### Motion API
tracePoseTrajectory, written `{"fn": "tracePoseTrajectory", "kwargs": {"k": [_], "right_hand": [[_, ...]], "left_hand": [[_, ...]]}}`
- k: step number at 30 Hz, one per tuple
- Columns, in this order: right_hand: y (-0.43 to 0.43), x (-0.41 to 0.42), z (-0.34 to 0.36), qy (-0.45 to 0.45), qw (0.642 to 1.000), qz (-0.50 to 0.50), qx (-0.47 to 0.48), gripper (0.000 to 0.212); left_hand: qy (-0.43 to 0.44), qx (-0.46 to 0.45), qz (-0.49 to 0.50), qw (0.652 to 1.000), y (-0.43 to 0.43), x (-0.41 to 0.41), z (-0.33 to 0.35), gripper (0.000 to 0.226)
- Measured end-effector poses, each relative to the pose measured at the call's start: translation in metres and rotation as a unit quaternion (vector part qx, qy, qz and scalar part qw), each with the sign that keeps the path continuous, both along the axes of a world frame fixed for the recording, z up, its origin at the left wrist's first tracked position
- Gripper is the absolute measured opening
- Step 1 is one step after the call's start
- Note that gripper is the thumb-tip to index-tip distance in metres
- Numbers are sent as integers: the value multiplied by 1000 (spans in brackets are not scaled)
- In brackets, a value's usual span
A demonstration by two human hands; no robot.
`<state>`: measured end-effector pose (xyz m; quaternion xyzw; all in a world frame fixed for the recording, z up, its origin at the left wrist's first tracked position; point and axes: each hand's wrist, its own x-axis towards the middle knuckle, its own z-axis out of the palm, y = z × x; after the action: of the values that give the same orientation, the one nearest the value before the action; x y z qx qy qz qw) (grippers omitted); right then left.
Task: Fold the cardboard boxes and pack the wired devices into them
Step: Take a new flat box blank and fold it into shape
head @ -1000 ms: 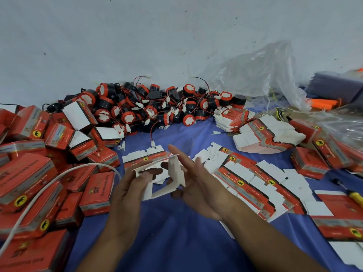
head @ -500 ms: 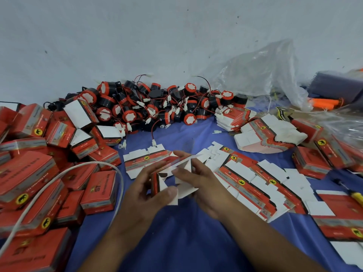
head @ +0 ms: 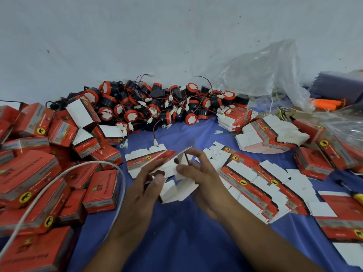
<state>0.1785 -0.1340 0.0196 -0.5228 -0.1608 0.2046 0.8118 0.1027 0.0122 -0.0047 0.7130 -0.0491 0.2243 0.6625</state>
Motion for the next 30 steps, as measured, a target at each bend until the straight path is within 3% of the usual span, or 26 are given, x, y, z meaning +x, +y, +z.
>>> {"fn": "tracePoseTrajectory", "kwargs": {"k": [4, 6, 9, 14, 17, 23, 28, 30], "right_hand": [[-6, 5, 3, 51, 998, -18, 45, 33], [-5, 3, 3, 58, 998, -18, 35, 23], [-6, 4, 3, 46, 999, -21, 18, 23], [-12, 2, 6, -30, 997, 70, -12, 13], [-12, -3, 5, -61, 992, 107, -34, 18], [-8, -2, 8, -28, 998, 56, 15, 17], [-4, -3, 6, 0, 995, 50, 80, 29], [-3, -4, 6, -23, 995, 74, 56, 35]], "left_hand": [[22, -51, -10, 998, -7, -1, 6, 56], [43, -41, 42, 997, -10, -2, 12, 50], [72, 75, 153, 983, -9, -9, 20, 59], [21, 247, -6, 969, -1, -20, 30, 88], [-14, 327, -60, 943, 4, -19, 29, 84], [-36, 400, 23, 916, 3, -13, 18, 76], [-74, 341, 88, 933, 0, -10, 15, 65], [-88, 300, 122, 942, 1, -10, 16, 61]]}}
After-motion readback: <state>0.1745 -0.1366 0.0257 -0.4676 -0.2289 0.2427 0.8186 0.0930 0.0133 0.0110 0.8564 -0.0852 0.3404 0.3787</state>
